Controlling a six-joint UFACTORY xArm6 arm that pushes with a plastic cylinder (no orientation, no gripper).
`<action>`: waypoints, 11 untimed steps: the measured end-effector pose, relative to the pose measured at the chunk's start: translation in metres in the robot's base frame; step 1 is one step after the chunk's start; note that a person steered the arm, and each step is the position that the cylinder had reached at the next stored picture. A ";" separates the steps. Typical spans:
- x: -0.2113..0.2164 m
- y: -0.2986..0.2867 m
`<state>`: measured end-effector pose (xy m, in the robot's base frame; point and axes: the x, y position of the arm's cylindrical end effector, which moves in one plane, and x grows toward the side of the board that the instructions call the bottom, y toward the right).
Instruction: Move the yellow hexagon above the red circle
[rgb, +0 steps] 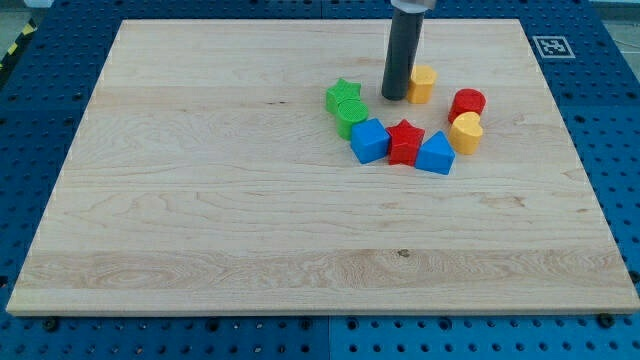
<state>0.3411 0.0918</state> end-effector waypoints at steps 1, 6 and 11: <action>-0.014 0.000; -0.013 0.019; 0.008 0.039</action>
